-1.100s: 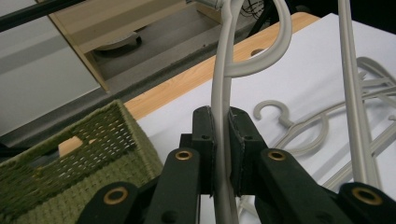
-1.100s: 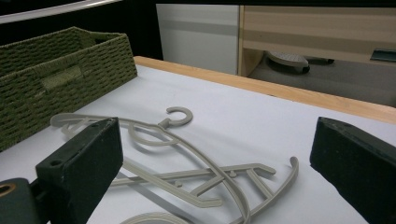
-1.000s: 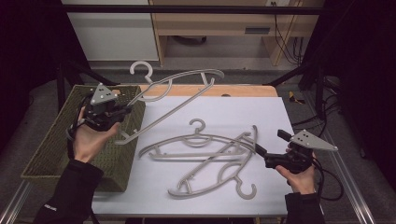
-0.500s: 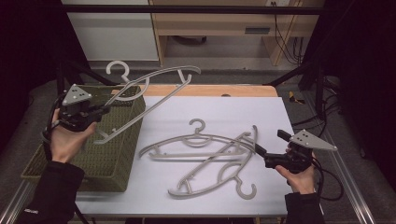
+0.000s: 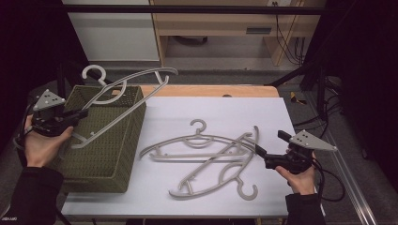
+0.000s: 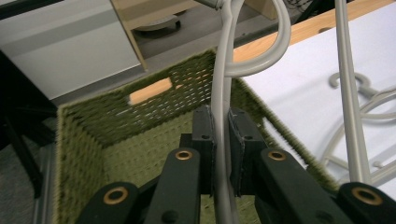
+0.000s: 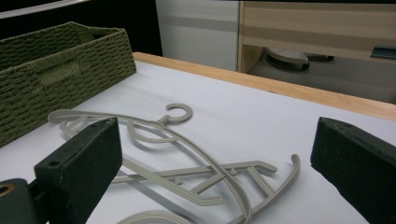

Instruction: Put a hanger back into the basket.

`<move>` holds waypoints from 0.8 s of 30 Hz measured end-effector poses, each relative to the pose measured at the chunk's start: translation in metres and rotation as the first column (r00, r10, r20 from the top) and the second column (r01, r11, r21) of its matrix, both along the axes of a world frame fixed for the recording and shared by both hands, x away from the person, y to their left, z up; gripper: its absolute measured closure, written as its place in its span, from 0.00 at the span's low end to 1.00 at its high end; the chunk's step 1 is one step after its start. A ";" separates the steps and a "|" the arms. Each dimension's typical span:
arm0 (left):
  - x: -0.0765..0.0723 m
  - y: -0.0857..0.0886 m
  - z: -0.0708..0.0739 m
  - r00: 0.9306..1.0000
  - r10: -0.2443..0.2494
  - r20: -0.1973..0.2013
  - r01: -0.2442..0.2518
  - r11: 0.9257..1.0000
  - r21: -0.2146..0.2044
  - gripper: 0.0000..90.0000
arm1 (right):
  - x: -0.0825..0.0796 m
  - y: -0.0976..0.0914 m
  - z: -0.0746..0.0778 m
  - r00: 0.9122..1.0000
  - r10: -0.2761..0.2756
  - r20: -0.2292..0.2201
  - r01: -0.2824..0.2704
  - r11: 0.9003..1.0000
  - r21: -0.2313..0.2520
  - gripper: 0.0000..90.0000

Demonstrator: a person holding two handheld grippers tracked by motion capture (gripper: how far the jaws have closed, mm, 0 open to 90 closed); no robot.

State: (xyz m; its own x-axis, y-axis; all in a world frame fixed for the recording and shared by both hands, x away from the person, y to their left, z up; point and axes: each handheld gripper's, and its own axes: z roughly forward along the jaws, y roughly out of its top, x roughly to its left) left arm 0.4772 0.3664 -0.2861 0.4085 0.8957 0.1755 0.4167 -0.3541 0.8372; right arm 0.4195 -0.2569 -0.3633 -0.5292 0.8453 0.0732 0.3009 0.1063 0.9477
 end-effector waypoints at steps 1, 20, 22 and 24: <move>0.000 0.003 -0.001 1.000 0.006 -0.001 -0.006 1.000 0.001 0.91 | 0.000 0.000 0.000 1.000 -0.003 -0.001 0.003 1.000 -0.002 0.03; -0.006 0.062 -0.027 0.995 0.100 -0.016 -0.099 0.995 0.026 0.91 | 0.001 0.002 -0.001 1.000 -0.003 0.002 0.003 1.000 -0.006 0.03; -0.007 0.067 -0.030 0.994 0.107 -0.020 -0.106 0.994 0.026 0.91 | 0.001 0.002 -0.001 1.000 -0.002 0.002 0.002 1.000 -0.006 0.03; -0.008 0.073 -0.035 0.993 0.117 -0.017 -0.117 0.993 0.032 0.91 | 0.001 0.002 0.000 1.000 -0.005 0.000 0.005 1.000 -0.006 0.03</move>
State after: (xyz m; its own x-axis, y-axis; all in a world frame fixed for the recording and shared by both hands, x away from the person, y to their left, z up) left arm 0.4692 0.4396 -0.3213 0.3047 0.9318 0.1971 0.4721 -0.3275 0.8185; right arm 0.4201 -0.2548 -0.3637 -0.5246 0.8486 0.0683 0.3011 0.1099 0.9472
